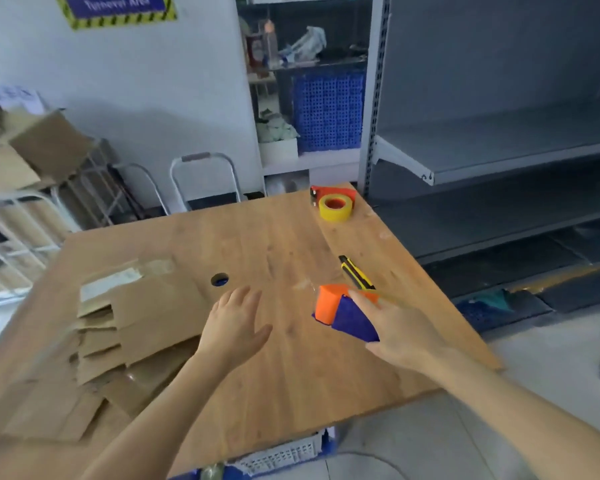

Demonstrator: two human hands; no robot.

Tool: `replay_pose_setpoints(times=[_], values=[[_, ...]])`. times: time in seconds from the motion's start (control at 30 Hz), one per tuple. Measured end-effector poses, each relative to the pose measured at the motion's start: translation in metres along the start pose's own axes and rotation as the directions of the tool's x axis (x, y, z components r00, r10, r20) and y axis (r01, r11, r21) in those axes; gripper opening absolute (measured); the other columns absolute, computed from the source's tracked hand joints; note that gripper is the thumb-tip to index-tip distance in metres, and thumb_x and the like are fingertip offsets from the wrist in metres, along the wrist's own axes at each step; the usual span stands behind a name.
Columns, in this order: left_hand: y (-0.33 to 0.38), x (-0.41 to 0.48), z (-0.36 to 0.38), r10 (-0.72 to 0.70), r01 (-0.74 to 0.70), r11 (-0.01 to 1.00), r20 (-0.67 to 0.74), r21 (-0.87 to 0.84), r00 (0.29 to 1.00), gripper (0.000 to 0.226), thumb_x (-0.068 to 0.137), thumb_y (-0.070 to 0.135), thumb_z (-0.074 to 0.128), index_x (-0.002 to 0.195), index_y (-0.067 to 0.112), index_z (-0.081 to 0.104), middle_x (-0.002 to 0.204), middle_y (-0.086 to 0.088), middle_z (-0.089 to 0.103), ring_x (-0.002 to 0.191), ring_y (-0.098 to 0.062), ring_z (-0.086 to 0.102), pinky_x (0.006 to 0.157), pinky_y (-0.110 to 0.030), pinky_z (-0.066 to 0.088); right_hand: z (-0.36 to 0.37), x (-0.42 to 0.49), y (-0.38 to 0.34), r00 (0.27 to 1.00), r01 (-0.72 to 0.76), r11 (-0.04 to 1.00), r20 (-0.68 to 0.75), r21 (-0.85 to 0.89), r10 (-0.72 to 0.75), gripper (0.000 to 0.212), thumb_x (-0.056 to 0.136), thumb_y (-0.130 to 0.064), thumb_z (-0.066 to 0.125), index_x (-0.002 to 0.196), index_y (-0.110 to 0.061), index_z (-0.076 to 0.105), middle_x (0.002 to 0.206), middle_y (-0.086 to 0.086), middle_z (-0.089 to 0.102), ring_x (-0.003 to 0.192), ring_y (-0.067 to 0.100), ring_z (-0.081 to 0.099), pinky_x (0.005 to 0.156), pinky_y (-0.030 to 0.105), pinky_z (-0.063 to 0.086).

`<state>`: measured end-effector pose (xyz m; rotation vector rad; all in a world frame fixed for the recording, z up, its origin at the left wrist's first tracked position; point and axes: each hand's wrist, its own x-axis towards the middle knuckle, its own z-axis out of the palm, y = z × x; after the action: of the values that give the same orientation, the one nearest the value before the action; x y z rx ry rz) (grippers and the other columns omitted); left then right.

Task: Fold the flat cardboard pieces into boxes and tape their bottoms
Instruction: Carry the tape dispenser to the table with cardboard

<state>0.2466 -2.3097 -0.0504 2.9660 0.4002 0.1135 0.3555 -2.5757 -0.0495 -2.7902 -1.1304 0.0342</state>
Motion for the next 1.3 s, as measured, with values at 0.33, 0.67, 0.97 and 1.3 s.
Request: replay_pose_setpoints(times=[0.33,0.67,0.97,1.3], values=[[-0.016,-0.016,-0.008,-0.154,0.153,0.987,-0.025,-0.051,0.988,0.066,0.088,0.044,0.058,0.146,0.020,0.034,0.149,0.001,0.035,0.139,-0.020,0.028,0.113,-0.030,0.025,-0.001,0.048,-0.010,0.963,0.257,0.965,0.069,0.054,-0.261,0.085,0.086,-0.036,0.060,0.151,-0.036,0.005,0.127,-0.004,0.052,0.109,0.020,0.057,0.077,0.032,0.052],[-0.056,0.006,-0.010,-0.124,0.119,0.986,-0.032,-0.119,0.992,0.063,0.093,0.043,0.054,0.148,0.020,0.032,0.151,0.002,0.033,0.140,-0.019,0.027,0.112,-0.030,0.027,-0.007,0.089,-0.037,0.948,0.312,0.949,0.070,-0.038,-0.309,0.084,0.089,-0.035,0.059,0.153,-0.033,0.005,0.135,-0.002,0.048,0.114,0.021,0.055,0.076,0.027,0.045],[-0.065,0.045,-0.005,0.022,-0.013,0.963,0.028,-0.269,0.999,0.049,0.094,0.032,0.057,0.141,0.023,0.045,0.141,0.005,0.050,0.135,-0.016,0.036,0.107,-0.027,0.030,0.002,0.106,-0.049,0.912,0.406,0.912,0.084,-0.059,-0.400,0.084,0.088,-0.035,0.058,0.153,-0.031,0.006,0.130,0.001,0.053,0.111,0.024,0.057,0.083,0.031,0.048],[-0.064,0.076,-0.006,-0.109,0.116,0.965,0.046,-0.235,0.993,0.011,0.092,0.027,0.057,0.088,0.026,0.067,0.088,0.005,0.067,0.083,-0.013,0.060,0.076,-0.032,0.046,-0.013,0.131,-0.020,0.869,0.465,0.881,0.148,0.085,-0.473,0.082,0.090,-0.036,0.060,0.153,-0.031,0.007,0.129,-0.001,0.052,0.108,0.014,0.056,0.074,0.019,0.042]])
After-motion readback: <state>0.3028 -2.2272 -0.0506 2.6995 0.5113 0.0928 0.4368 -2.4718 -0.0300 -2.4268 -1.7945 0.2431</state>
